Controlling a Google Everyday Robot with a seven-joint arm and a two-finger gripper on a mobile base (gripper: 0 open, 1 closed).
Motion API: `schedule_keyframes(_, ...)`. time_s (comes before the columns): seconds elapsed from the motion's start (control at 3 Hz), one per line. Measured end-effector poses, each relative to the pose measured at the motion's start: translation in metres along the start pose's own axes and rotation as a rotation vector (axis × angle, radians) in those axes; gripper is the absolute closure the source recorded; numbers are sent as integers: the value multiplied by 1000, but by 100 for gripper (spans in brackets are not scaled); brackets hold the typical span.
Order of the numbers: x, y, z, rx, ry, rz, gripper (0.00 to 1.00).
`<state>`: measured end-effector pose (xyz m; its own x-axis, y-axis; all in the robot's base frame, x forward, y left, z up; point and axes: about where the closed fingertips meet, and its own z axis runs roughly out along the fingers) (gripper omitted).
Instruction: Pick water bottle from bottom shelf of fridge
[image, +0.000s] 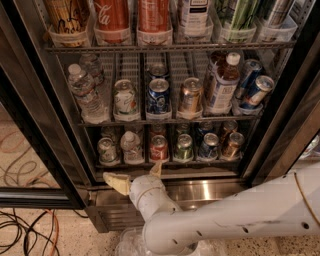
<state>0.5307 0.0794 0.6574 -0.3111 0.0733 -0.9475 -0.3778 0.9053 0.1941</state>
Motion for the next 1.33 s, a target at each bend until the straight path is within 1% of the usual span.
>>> schedule_keyframes(0.33, 4, 7, 17, 12, -47, 28, 0)
schedule_keyframes(0.67, 5, 0, 32, 79, -124, 62, 0)
schedule_keyframes(1.0, -2, -11, 30, 116, -161, 66, 0)
schedule_keyframes(1.33, 4, -7, 40, 114, -164, 73, 0)
